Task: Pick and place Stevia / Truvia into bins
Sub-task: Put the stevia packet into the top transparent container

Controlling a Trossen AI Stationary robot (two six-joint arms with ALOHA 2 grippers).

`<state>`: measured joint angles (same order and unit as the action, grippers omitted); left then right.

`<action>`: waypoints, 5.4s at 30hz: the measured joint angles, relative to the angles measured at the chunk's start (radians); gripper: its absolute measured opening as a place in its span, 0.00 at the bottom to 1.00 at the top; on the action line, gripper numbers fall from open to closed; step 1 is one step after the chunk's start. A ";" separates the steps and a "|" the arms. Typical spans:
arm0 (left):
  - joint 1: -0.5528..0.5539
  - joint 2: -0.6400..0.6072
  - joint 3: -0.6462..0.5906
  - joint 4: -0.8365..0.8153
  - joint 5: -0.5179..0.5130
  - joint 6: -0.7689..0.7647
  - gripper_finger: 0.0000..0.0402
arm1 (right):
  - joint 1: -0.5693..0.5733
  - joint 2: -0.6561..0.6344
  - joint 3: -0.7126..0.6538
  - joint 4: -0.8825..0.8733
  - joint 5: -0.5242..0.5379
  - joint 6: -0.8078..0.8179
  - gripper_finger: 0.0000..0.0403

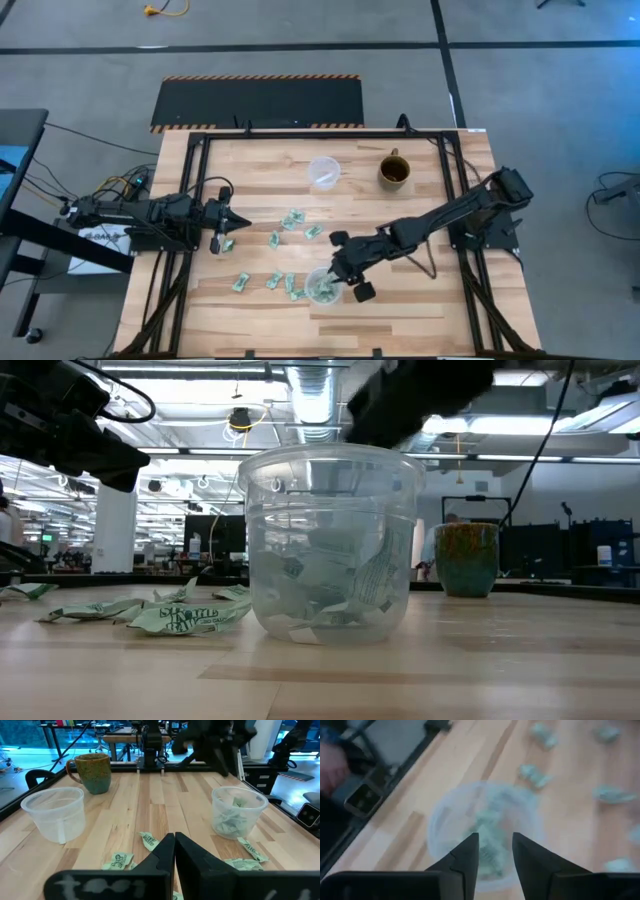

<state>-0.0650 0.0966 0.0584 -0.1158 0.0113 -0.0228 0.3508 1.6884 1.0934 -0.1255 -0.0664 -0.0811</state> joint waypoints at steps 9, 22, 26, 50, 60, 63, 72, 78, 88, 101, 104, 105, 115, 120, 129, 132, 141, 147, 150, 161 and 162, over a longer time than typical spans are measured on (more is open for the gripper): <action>0.000 0.002 0.000 0.000 0.000 0.000 0.00 | -0.077 -0.332 -0.112 -0.145 0.286 -0.061 0.21; 0.000 0.002 0.000 0.000 0.000 0.000 0.00 | -0.286 -0.891 -0.509 0.109 0.042 0.070 0.15; 0.000 0.002 0.000 0.000 0.000 0.000 0.00 | -0.288 -0.984 -0.577 0.102 0.007 0.059 0.15; 0.000 0.002 0.000 0.000 0.000 0.000 0.00 | -0.347 -1.390 -0.757 0.104 0.042 0.082 0.15; 0.000 0.002 0.000 0.000 0.000 0.000 0.00 | -0.346 -1.389 -0.757 0.103 0.042 0.081 0.15; 0.000 0.002 0.000 0.001 0.000 0.021 0.00 | -0.346 -1.389 -0.757 0.103 0.042 0.082 0.15; 0.000 0.002 0.000 0.000 -0.020 0.239 0.00 | -0.346 -1.389 -0.757 0.103 0.042 0.082 0.15; 0.000 0.002 -0.003 0.030 0.001 0.146 0.00 | -0.346 -1.389 -0.757 0.103 0.041 0.082 0.15; 0.000 0.002 -0.006 0.278 0.025 -0.244 0.00 | -0.346 -1.389 -0.757 0.103 0.041 0.082 0.15; -0.095 0.095 -0.002 0.728 0.212 -0.193 0.18 | -0.346 -1.389 -0.757 0.103 0.041 0.082 0.15; -0.145 0.157 0.000 0.836 0.216 -0.127 0.29 | -0.346 -1.389 -0.757 0.103 0.041 0.082 0.15; -0.159 0.173 0.003 0.844 0.217 -0.108 0.32 | -0.346 -1.389 -0.757 0.103 0.041 0.082 0.15; -0.268 0.421 0.355 0.094 -0.224 -0.120 0.46 | -0.346 -1.389 -0.757 0.103 0.041 0.082 0.15; -0.278 0.650 0.503 -0.165 -0.297 -0.256 0.46 | -0.346 -1.389 -0.757 0.103 0.041 0.082 0.15; -0.227 0.990 0.672 -0.430 -0.285 -0.579 0.46 | -0.346 -1.389 -0.756 0.103 0.041 0.082 0.15; -0.183 1.084 0.702 -0.523 -0.272 -0.663 0.46 | -0.346 -1.389 -0.756 0.103 0.041 0.082 0.15; -0.053 1.309 0.718 -0.488 -0.064 -0.696 0.46 | -0.346 -1.388 -0.756 0.102 0.041 0.082 0.15; -0.001 1.396 0.718 -0.463 -0.033 -0.694 0.46 | -0.346 -1.389 -0.756 0.103 0.041 0.082 0.15; 0.013 1.413 0.718 -0.443 -0.031 -0.691 0.46 | -0.346 -1.388 -0.756 0.102 0.041 0.082 0.15; 0.017 1.431 0.716 -0.371 -0.026 -0.686 0.46 | -0.346 -1.388 -0.756 0.102 0.041 0.082 0.15; 0.016 1.440 0.717 -0.370 -0.027 -0.683 0.46 | -0.346 -1.389 -0.756 0.102 0.041 0.082 0.15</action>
<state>-0.0486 1.5371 0.7750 -0.4856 -0.0154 -0.7063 0.0048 0.2998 0.3370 -0.0231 -0.0254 0.0006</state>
